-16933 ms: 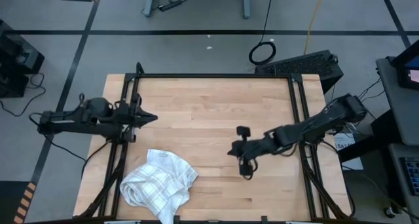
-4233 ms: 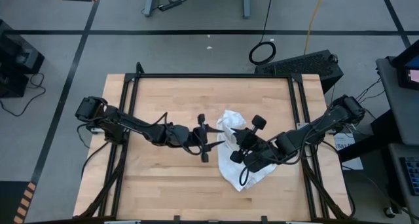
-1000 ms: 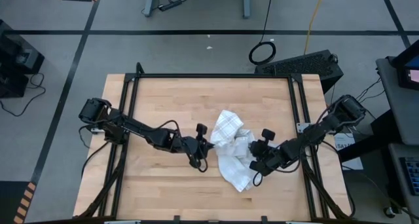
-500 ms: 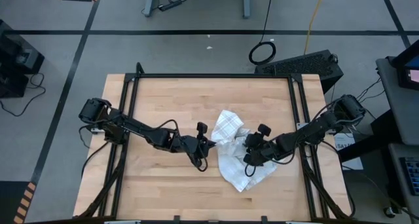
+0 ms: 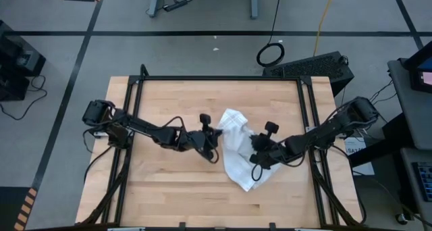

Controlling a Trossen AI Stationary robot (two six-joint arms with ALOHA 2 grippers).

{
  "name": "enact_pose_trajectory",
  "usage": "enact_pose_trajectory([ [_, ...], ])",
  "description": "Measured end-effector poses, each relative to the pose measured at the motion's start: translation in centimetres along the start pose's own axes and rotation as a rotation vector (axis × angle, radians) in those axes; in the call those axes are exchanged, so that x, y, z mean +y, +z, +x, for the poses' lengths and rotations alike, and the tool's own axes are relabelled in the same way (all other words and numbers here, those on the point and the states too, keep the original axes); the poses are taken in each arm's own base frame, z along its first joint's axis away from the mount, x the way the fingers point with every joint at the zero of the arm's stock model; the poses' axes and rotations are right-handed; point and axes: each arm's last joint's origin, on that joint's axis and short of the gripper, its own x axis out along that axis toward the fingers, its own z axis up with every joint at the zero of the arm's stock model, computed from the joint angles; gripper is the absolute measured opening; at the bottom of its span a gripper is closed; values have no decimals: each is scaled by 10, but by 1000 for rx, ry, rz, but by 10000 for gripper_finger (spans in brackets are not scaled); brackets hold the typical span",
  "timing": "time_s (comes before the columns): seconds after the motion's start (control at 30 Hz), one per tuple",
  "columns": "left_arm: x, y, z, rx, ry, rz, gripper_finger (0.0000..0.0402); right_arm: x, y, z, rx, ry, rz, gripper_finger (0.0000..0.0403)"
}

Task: Roll towel
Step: Roll the towel

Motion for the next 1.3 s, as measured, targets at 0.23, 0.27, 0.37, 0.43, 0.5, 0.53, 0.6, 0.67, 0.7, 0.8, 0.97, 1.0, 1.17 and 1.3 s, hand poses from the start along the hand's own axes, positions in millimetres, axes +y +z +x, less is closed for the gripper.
enact_pose_trajectory([
  [0.23,14,-14,5,165,196,-69,13,-25,30,-14,-66,-125,4,2],
  [0.27,16,-16,3,203,236,-78,13,-27,34,-17,-78,-123,12,3],
  [0.37,20,-22,-5,288,339,-141,13,-30,41,-23,-94,-70,49,6],
  [0.43,19,-27,-6,306,305,-188,13,-29,41,-24,-71,7,80,6],
  [0.5,16,-29,-5,299,206,-228,13,-26,40,-23,-39,82,116,6],
  [0.53,14,-29,-5,289,140,-250,13,-24,39,-22,-23,112,129,6],
  [0.6,11,-29,-4,269,8,-284,13,-19,37,-19,15,158,140,6],
  [0.67,7,-29,-5,260,-110,-297,13,-14,34,-16,46,184,149,6],
  [0.7,5,-29,-5,260,-155,-296,13,-12,33,-14,55,186,151,6],
  [0.8,-2,-32,-10,303,-214,-259,13,-4,28,-10,70,182,126,6],
  [0.97,-3,-44,-15,440,-134,-299,33,2,30,-5,31,161,118,6],
  [1.0,-3,-45,-15,453,-123,-325,46,2,31,-4,6,135,126,6],
  [1.17,-2,-45,-16,467,-116,-335,142,-1,44,-4,-150,-32,166,6],
  [1.3,-15,-39,-25,452,-202,-334,220,-2,51,-4,-201,-63,152,6],
])
